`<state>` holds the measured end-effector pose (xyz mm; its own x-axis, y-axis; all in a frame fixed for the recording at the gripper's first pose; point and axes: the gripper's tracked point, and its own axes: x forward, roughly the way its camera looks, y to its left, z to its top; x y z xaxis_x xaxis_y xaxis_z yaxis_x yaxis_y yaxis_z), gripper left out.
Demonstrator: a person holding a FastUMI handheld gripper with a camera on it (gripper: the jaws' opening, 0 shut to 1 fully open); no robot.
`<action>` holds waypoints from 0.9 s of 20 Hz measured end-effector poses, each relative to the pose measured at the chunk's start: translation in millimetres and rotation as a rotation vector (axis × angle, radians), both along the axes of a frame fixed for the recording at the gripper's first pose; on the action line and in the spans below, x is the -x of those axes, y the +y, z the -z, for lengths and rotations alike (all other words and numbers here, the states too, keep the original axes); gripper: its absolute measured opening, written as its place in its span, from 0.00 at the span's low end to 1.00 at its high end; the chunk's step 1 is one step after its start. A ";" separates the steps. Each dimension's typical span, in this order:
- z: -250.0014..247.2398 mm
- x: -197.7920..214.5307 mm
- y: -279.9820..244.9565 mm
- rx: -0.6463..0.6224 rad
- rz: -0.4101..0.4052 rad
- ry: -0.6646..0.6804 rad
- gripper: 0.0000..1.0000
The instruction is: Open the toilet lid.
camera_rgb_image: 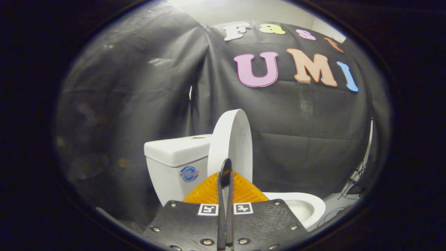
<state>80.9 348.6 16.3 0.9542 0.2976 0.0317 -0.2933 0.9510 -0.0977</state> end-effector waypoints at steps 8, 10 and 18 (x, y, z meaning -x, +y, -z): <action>8.2 1.8 11.8 -0.009 -0.080 0.046 0.12; 14.3 6.7 14.8 -0.023 -0.104 0.089 0.15; -7.5 35.6 7.0 -0.046 -0.125 0.095 0.45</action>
